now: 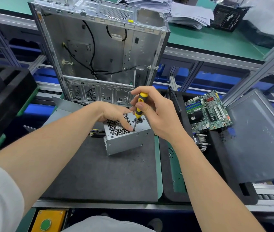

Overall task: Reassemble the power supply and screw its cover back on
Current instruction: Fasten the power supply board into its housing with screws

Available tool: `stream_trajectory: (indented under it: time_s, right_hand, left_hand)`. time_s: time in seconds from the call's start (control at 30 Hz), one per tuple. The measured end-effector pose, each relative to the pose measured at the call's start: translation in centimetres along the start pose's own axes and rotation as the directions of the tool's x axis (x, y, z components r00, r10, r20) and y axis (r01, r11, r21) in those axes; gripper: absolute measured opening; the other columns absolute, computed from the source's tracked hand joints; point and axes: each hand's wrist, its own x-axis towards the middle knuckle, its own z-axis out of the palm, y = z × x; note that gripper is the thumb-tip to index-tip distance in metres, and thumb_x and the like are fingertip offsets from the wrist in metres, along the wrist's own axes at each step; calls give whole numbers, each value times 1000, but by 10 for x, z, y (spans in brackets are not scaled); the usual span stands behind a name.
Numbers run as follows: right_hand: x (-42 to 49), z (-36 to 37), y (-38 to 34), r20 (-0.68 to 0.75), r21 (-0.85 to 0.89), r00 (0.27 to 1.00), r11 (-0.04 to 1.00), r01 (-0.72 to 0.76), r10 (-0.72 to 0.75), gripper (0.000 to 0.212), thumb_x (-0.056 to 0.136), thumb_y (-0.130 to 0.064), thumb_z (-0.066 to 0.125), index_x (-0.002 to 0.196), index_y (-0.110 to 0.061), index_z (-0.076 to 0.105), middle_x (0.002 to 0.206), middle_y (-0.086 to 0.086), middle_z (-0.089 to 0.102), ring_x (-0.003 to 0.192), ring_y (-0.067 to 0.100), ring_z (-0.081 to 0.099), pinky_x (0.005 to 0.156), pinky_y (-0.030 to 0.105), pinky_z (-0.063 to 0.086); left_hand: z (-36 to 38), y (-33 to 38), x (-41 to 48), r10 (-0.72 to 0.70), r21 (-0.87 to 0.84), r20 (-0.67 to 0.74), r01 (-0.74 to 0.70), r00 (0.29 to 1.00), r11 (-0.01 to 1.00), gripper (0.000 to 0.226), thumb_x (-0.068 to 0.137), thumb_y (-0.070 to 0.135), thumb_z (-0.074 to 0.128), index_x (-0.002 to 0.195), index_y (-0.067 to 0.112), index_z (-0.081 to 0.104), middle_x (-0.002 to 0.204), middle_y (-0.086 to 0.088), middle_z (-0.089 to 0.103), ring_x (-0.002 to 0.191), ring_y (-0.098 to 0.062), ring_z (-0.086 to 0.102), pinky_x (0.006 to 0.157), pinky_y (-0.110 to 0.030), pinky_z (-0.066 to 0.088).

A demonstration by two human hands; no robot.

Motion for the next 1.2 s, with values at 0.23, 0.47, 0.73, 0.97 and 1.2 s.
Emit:
stream_trajectory:
  time_s: [0.23,0.47,0.73,0.97,1.2]
  right_hand:
    - [1,-3,0,47,-6,999,1000,-2,2,25,106,-7,54,129,-15,58,107,0,70,102,24,72,86,46,61]
    - [4,-8,-1,162,7,987,1000,25,-26,28,106,-2,51,129,-18,58,110,-1,70,107,27,70,91,47,59]
    - [3,-9,-2,141,10,990,1000,18,-19,25,104,-3,56,125,-16,58,106,-2,70,104,25,71,89,43,60]
    - [3,-8,-3,78,-2,997,1000,4,-4,22,100,-7,63,120,-16,60,100,0,71,100,26,72,86,45,60]
    - [2,-11,1,116,11,993,1000,16,-17,25,105,-4,54,125,-19,58,105,-2,69,105,28,70,87,47,59]
  left_hand:
    - [0,-1,2,9,-7,3,-9,1000,1000,74,82,27,87,144,30,47,158,1,45,145,-22,41,121,-51,34]
    - [0,-5,5,-1,-51,-6,1,1000,999,48,81,29,88,108,50,54,117,39,49,106,17,44,84,-15,36]
    - [-3,-6,7,2,-36,0,-2,1000,999,54,81,30,88,117,50,53,129,31,50,133,-6,39,105,-30,39]
    - [-2,-4,4,12,-26,27,-12,1000,1000,73,79,32,90,140,36,49,159,-1,45,148,-26,41,121,-58,32]
    - [-2,-8,6,31,-23,20,-31,999,999,76,74,35,91,139,35,51,156,1,49,146,-25,43,120,-58,34]
